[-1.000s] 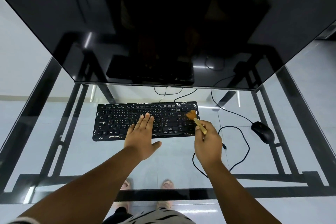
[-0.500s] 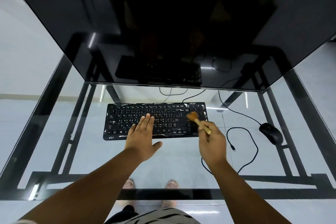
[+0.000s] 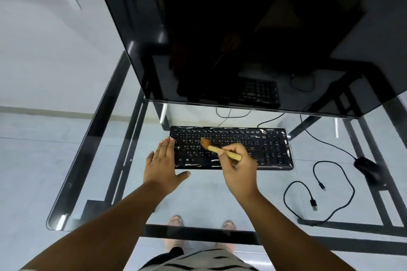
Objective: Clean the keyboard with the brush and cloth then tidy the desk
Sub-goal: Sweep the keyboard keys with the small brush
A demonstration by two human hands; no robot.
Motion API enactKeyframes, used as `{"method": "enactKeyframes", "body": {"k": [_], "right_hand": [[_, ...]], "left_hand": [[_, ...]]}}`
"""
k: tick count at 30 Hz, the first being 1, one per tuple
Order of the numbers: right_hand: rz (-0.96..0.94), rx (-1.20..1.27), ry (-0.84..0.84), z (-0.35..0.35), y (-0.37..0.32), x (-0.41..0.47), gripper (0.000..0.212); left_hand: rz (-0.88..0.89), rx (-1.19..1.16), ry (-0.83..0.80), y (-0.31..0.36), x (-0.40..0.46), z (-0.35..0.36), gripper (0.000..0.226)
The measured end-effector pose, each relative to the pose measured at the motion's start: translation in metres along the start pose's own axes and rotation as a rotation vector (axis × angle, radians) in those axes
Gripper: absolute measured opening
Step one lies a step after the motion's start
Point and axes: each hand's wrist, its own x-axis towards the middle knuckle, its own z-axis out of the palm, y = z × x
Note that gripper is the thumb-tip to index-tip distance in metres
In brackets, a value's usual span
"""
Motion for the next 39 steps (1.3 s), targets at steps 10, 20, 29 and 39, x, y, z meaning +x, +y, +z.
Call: {"method": "enactKeyframes", "body": {"k": [10,20,29,39], "right_hand": [[0.095,0.01,-0.162,0.062,-0.013,-0.011,0.015],[0.122,-0.033,-0.069,0.063,-0.014,-0.012,0.015],[0.045,-0.134,0.023,0.058,-0.012,-0.009,0.016],[0.08,-0.13,0.059,0.041,-0.005,-0.013,0.013]], "left_hand": [[0.006,0.023,-0.202,-0.046,-0.004,0.003,0.122],[0.026,0.031,-0.178,-0.052,-0.004,0.007,0.119],[0.055,0.035,-0.15,-0.051,-0.005,0.006,0.119],[0.181,0.017,-0.066,-0.038,-0.012,0.01,0.101]]}}
